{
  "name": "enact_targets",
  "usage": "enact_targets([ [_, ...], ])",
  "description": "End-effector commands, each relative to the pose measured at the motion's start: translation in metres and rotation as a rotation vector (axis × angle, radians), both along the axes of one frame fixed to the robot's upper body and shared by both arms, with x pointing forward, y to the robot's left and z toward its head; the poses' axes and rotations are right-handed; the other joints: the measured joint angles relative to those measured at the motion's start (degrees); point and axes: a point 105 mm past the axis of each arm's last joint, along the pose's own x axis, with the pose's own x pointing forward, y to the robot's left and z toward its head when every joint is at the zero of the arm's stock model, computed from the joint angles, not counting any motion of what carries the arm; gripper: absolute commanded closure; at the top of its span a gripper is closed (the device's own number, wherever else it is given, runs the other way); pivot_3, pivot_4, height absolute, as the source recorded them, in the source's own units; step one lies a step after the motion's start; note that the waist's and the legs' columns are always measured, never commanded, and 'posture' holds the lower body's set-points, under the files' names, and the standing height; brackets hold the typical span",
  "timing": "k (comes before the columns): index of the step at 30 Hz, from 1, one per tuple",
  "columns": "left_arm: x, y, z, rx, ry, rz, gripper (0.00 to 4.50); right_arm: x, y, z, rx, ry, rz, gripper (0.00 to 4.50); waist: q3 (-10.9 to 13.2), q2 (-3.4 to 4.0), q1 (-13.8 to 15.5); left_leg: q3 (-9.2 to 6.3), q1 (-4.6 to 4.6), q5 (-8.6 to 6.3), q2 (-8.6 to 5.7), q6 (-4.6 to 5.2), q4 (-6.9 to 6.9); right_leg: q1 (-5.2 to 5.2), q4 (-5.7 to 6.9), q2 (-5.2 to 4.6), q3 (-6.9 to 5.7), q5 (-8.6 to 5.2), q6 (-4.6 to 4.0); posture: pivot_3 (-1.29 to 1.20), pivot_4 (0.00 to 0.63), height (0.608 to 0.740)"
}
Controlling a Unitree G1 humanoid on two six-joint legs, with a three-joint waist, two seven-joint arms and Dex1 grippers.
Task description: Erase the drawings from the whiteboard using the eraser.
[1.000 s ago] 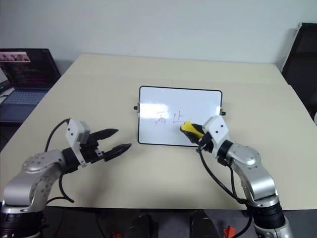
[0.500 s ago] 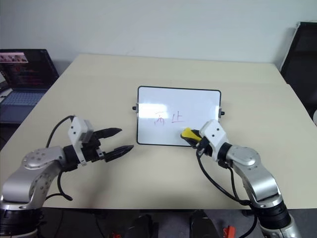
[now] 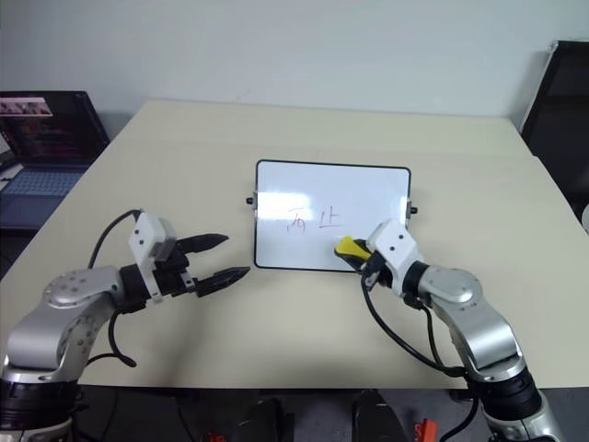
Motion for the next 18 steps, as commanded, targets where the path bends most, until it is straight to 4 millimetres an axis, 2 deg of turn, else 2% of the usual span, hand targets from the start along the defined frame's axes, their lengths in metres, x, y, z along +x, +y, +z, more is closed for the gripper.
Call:
enact_targets([
  [1,-0.001,-0.004,0.007,0.017,-0.046,-0.025,0.0,-0.001,0.002,0.013,-0.005,-0.061,0.017,3.52,0.0,0.0,0.0,0.0,0.0,0.0,0.0,0.0,0.0,0.0,0.0,0.0,0.0,0.0,0.0,0.0,0.15,0.74],
  [12,-0.003,-0.008,0.005,0.023,-0.046,-0.051,0.0,-0.002,0.001,0.013,-0.019,-0.063,0.024,3.52,0.0,0.0,0.0,0.0,0.0,0.0,0.0,0.0,0.0,0.01,0.0,0.0,0.0,0.0,0.0,0.0,0.15,0.74],
  [18,0.0,-0.007,0.003,0.033,-0.042,-0.053,0.0,0.016,0.015,0.03,-0.019,-0.166,0.003,3.52,0.0,0.0,-0.2,0.0,0.01,0.0,0.0,0.0,0.02,0.0,0.05,0.0,0.0,0.01,0.01,0.0,0.15,0.74],
])
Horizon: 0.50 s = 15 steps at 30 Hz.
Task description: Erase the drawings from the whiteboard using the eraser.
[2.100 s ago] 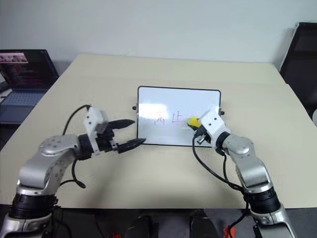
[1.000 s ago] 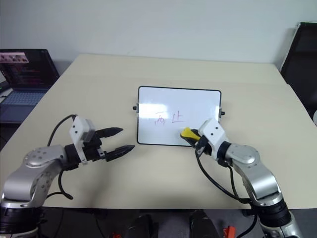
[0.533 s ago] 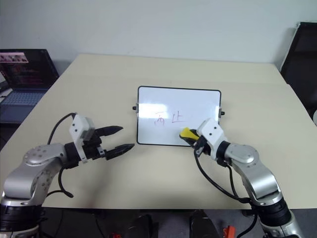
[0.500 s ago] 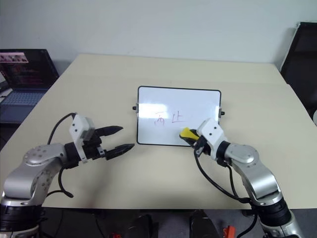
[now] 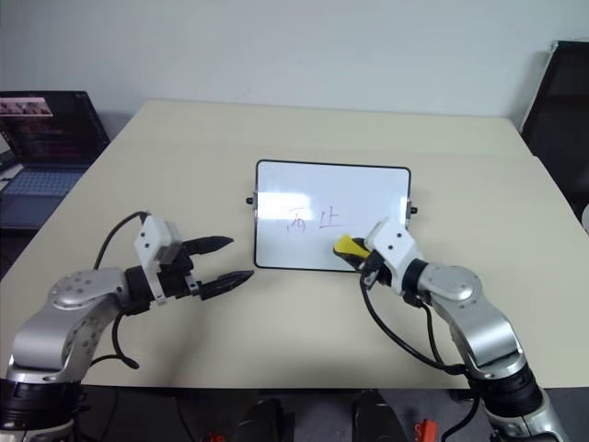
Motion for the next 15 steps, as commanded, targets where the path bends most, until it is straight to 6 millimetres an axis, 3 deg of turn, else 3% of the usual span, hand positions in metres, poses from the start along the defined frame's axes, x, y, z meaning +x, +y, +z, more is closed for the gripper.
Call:
enact_targets([
  [1,0.001,-0.001,0.005,0.027,-0.034,-0.021,0.0,0.013,0.013,0.021,-0.012,-0.126,0.0,3.52,0.0,0.0,-0.1,0.0,0.01,0.0,0.0,0.0,0.01,0.0,0.04,0.0,0.0,0.0,0.0,0.0,0.15,0.74],
  [7,0.004,-0.001,0.001,0.063,-0.025,-0.054,0.0,0.043,0.034,0.032,-0.091,-0.231,-0.037,3.52,0.0,0.0,0.0,0.0,0.02,0.0,0.0,0.0,0.01,-0.01,0.07,0.01,0.0,0.01,0.01,0.0,0.15,0.74],
  [15,0.01,-0.011,0.009,0.051,-0.053,-0.101,0.0,0.073,0.037,0.035,-0.154,-0.274,-0.105,3.52,0.0,0.01,0.1,-0.02,0.0,0.0,0.0,0.0,-0.02,-0.01,0.07,0.01,-0.06,0.3,0.05,0.0,0.15,0.74],
])
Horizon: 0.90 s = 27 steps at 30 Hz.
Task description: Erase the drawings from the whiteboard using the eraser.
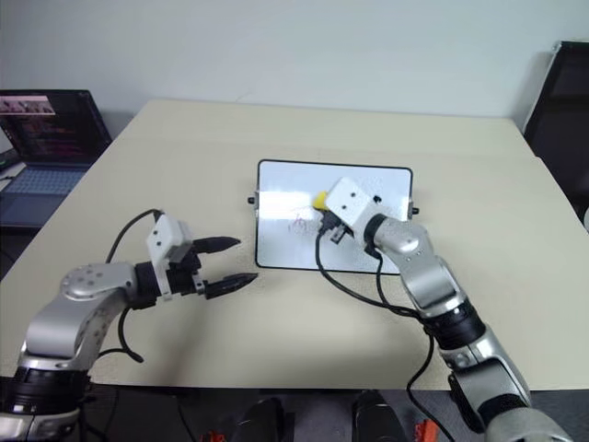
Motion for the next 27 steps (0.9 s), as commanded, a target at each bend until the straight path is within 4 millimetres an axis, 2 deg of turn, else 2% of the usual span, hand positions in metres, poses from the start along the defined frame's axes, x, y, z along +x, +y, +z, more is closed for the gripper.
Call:
enact_targets([
  [1,0.002,-0.005,0.011,-0.003,-0.052,-0.03,0.0,0.006,0.0,0.007,-0.038,-0.055,-0.01,3.52,0.0,0.01,0.0,0.0,0.0,0.0,0.0,0.0,-0.01,0.0,0.0,0.0,0.0,0.0,0.0,0.0,0.15,0.74],
  [2,0.002,-0.006,0.012,-0.005,-0.056,-0.034,0.0,0.006,-0.001,0.003,-0.06,-0.048,-0.011,3.52,0.0,0.01,0.0,0.0,0.0,0.0,0.0,0.0,-0.02,-0.01,0.0,0.0,0.0,0.0,0.0,0.0,0.15,0.74],
  [4,0.002,-0.009,0.014,-0.009,-0.061,-0.043,0.0,0.001,-0.001,-0.019,-0.144,0.026,0.017,3.52,0.0,0.01,-0.1,-0.01,0.0,0.0,0.01,0.0,-0.02,-0.02,0.02,0.0,-0.02,0.0,0.0,0.0,0.15,0.74],
  [6,0.002,-0.01,0.014,-0.009,-0.061,-0.047,0.0,-0.011,0.003,-0.034,-0.204,0.074,0.082,3.52,0.0,0.0,-0.1,-0.01,0.01,0.0,0.01,0.0,-0.02,0.0,0.04,0.01,-0.02,0.0,0.0,0.0,0.15,0.74],
  [9,0.002,-0.011,0.014,-0.01,-0.058,-0.049,0.0,-0.019,0.004,-0.046,-0.268,0.097,0.124,3.52,0.0,0.0,-0.1,-0.02,0.03,0.0,0.0,0.0,0.01,0.01,0.07,0.01,-0.01,-0.03,0.05,0.0,0.15,0.74],
  [11,0.002,-0.011,0.014,-0.01,-0.056,-0.05,0.0,-0.012,-0.001,-0.043,-0.289,0.047,0.078,3.52,0.0,0.0,-0.1,-0.01,0.04,0.01,0.0,0.01,0.04,0.02,0.08,0.01,-0.01,-0.09,0.15,0.0,0.15,0.74],
  [15,0.001,-0.011,0.013,-0.01,-0.049,-0.054,0.0,0.014,-0.017,-0.013,-0.234,-0.094,-0.098,3.52,0.0,0.0,-0.1,-0.01,0.06,0.04,0.0,0.03,0.2,0.02,0.14,0.01,0.01,-0.18,-0.03,0.0,0.15,0.74],
  [17,0.0,-0.012,0.013,-0.01,-0.046,-0.056,0.0,0.019,-0.023,-0.008,-0.223,-0.107,-0.13,3.52,0.0,0.0,-0.1,-0.01,0.06,0.08,0.0,0.06,0.3,0.06,0.14,0.01,0.02,-0.09,-0.06,0.0,0.15,0.74],
  [19,0.0,-0.013,0.012,-0.012,-0.042,-0.058,0.0,0.018,-0.025,-0.016,-0.238,-0.065,-0.117,3.52,0.0,-0.02,0.1,-0.01,0.06,0.11,0.0,0.08,0.4,0.14,0.12,0.01,0.0,-0.05,-0.05,0.0,0.15,0.74],
  [21,-0.001,-0.013,0.012,-0.014,-0.041,-0.057,0.0,0.011,-0.025,-0.032,-0.264,0.018,-0.08,3.52,0.0,-0.03,0.1,-0.01,0.06,0.11,0.0,0.08,0.47,0.19,0.1,0.0,0.01,-0.06,-0.05,0.0,0.15,0.74],
  [24,-0.001,-0.013,0.012,-0.016,-0.039,-0.057,0.0,-0.009,-0.023,-0.058,-0.321,0.147,0.026,3.52,0.0,-0.05,0.1,0.0,0.06,0.11,0.01,0.08,0.47,0.22,0.09,0.0,0.02,-0.06,-0.04,0.0,0.15,0.74],
  [27,-0.001,-0.012,0.012,-0.015,-0.038,-0.056,0.0,-0.017,-0.023,-0.066,-0.354,0.18,0.06,3.52,0.0,-0.05,0.0,-0.01,0.08,0.11,0.02,0.08,0.47,0.22,0.1,0.0,0.01,-0.07,-0.04,0.0,0.15,0.74],
])
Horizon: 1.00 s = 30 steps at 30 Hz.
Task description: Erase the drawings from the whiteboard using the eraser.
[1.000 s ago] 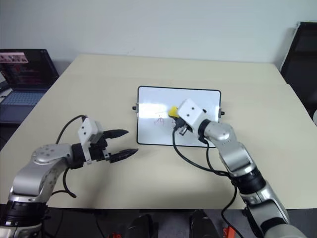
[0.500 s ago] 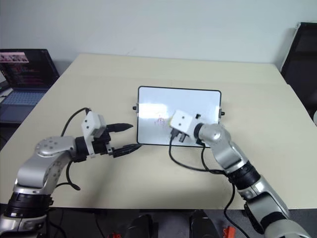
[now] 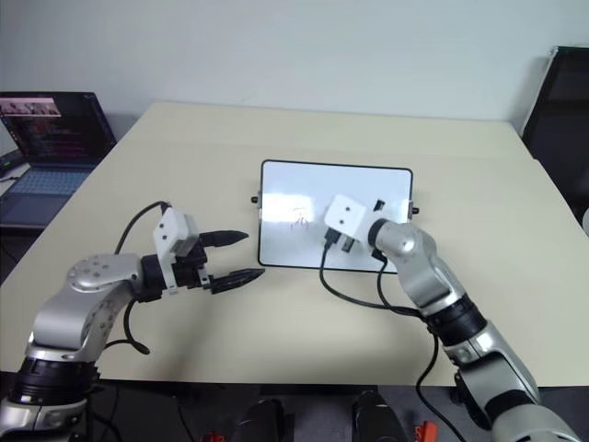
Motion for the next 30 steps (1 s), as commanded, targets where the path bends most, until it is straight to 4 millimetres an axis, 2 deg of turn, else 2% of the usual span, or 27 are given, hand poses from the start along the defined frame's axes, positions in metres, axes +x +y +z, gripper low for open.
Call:
enact_targets([
  [1,-0.003,-0.005,0.008,-0.004,-0.033,-0.024,0.0,-0.003,-0.011,-0.021,-0.061,0.083,-0.024,3.52,0.0,0.0,0.0,0.0,0.02,0.0,0.0,0.0,0.01,0.0,0.01,0.0,0.0,0.0,0.0,0.0,0.15,0.74],
  [2,-0.003,-0.005,0.008,-0.004,-0.034,-0.024,0.0,-0.002,-0.012,-0.02,-0.064,0.076,-0.028,3.52,0.0,0.0,-0.1,0.01,0.03,0.0,0.0,0.0,0.03,0.0,0.03,0.0,0.01,0.01,-0.01,0.0,0.15,0.74],
  [5,-0.003,-0.004,0.007,-0.005,-0.031,-0.022,0.0,0.029,-0.023,0.016,0.002,-0.14,-0.178,3.52,0.0,0.01,-0.2,0.01,0.08,0.0,0.0,0.0,0.12,0.01,0.05,0.0,0.03,0.07,-0.04,0.0,0.15,0.74],
  [7,-0.004,-0.004,0.007,-0.005,-0.029,-0.021,0.0,0.037,-0.027,0.026,0.022,-0.199,-0.218,3.52,0.0,0.02,-0.3,0.02,0.09,0.0,-0.01,0.0,0.19,0.0,0.06,0.0,0.06,0.15,-0.03,0.0,0.15,0.74],
  [12,-0.004,-0.004,0.006,-0.009,-0.027,-0.021,0.0,0.027,-0.03,0.0,-0.033,-0.066,-0.169,3.52,0.0,-0.05,0.0,0.02,0.13,0.01,-0.02,0.01,0.34,-0.01,-0.05,-0.02,0.07,0.15,-0.03,0.0,0.15,0.74],
  [15,-0.005,-0.004,0.006,-0.011,-0.026,-0.022,0.0,0.009,-0.028,-0.022,-0.093,0.061,-0.092,3.52,-0.1,-0.08,0.0,0.04,0.12,0.01,-0.02,0.01,0.34,0.03,-0.11,-0.02,0.09,0.14,-0.02,0.0,0.15,0.74],
  [17,-0.005,-0.004,0.006,-0.012,-0.025,-0.022,0.0,0.003,-0.028,-0.028,-0.116,0.097,-0.067,3.52,-0.1,-0.08,-0.1,0.05,0.12,0.01,-0.01,0.01,0.29,0.08,-0.1,-0.02,0.09,0.12,0.02,0.0,0.15,0.74],
  [19,-0.005,-0.004,0.005,-0.013,-0.024,-0.021,0.0,0.005,-0.029,-0.027,-0.122,0.081,-0.077,3.52,0.0,-0.08,-0.1,0.05,0.12,0.01,0.0,0.01,0.26,0.07,-0.05,0.0,0.09,0.12,0.01,0.0,0.15,0.74],
  [25,-0.006,-0.004,0.004,-0.013,-0.02,-0.023,0.0,0.031,-0.037,0.011,-0.044,-0.13,-0.199,3.52,0.0,-0.07,-0.3,0.05,0.19,0.01,-0.02,0.01,0.32,-0.05,-0.08,-0.01,0.13,0.13,0.0,0.0,0.15,0.74],
  [30,-0.007,-0.003,0.003,-0.014,-0.018,-0.021,0.0,0.027,-0.046,0.001,-0.069,-0.075,-0.202,3.52,0.0,-0.07,-0.2,0.07,0.19,0.0,-0.06,0.0,0.32,-0.03,-0.28,-0.09,0.15,0.13,-0.01,0.0,0.15,0.74],
])
